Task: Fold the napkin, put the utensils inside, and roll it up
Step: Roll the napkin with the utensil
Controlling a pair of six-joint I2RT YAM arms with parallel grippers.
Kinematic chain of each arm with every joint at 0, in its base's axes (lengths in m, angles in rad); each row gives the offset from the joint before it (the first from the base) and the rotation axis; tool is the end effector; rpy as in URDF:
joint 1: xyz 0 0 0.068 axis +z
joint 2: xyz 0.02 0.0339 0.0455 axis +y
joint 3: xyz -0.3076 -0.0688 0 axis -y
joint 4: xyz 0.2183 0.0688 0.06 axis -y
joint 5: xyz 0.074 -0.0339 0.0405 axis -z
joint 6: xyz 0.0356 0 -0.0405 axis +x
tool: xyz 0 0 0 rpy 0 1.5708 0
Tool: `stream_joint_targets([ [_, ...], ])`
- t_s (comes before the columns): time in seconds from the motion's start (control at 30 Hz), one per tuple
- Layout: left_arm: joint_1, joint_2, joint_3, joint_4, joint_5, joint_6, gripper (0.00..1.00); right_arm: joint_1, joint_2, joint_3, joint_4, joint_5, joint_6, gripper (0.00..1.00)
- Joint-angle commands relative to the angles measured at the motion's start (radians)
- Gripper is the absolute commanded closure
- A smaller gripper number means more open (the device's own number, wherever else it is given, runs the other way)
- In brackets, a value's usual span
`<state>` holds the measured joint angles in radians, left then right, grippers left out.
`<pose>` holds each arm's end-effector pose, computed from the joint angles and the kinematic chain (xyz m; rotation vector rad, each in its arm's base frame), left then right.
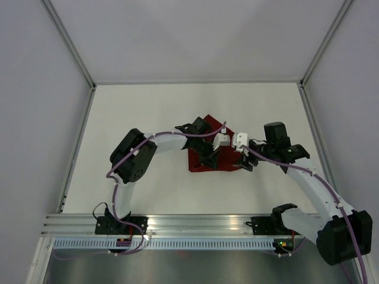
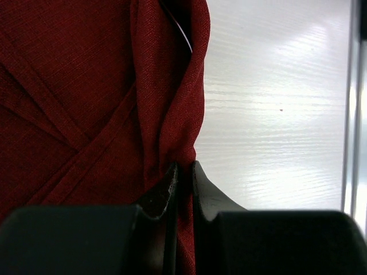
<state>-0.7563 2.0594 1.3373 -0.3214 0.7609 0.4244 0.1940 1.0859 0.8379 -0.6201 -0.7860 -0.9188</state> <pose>0.2872 -0.3048 0.1996 1.6377 1.9527 -1.1124 0.1591 0.0569 0.3146 -1.4256 1.6679 0.5590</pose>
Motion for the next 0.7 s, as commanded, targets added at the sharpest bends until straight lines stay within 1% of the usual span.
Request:
stream_joint_targets([
  [0.0,0.0,0.076,0.005,-0.149,0.092,-0.049,0.98,0.105,-0.044,-0.1,0.081,0.079,-0.08,0.32],
  [0.03,0.005,0.093,0.011,-0.157,0.118,-0.049,0.98,0.158,-0.04,-0.117,0.104,0.129,-0.072,0.33],
  [0.1,0.014,0.107,0.02,-0.168,0.136,-0.053,0.98,0.214,-0.018,-0.167,0.172,0.189,-0.068,0.32],
  [0.13,0.02,0.113,0.023,-0.176,0.147,-0.056,0.98,0.261,-0.008,-0.183,0.196,0.214,-0.063,0.33],
  [0.17,0.025,0.123,0.026,-0.179,0.15,-0.056,0.98,0.278,0.012,-0.2,0.247,0.259,-0.061,0.33],
  [0.23,0.028,0.133,0.029,-0.182,0.159,-0.058,0.98,0.324,0.031,-0.24,0.293,0.298,-0.049,0.33],
  [0.27,0.028,0.142,0.037,-0.185,0.163,-0.059,0.98,0.343,0.051,-0.252,0.342,0.335,-0.043,0.33],
  [0.43,0.034,0.171,0.06,-0.206,0.176,-0.061,0.98,0.456,0.12,-0.287,0.448,0.45,-0.006,0.33],
  [0.53,0.032,0.18,0.066,-0.211,0.178,-0.061,0.98,0.49,0.152,-0.299,0.511,0.498,0.0,0.33],
  [0.6,0.034,0.182,0.068,-0.212,0.179,-0.061,0.98,0.495,0.163,-0.301,0.534,0.499,0.008,0.34],
  [0.67,0.035,0.185,0.071,-0.215,0.179,-0.062,0.98,0.505,0.183,-0.296,0.537,0.508,0.011,0.38],
])
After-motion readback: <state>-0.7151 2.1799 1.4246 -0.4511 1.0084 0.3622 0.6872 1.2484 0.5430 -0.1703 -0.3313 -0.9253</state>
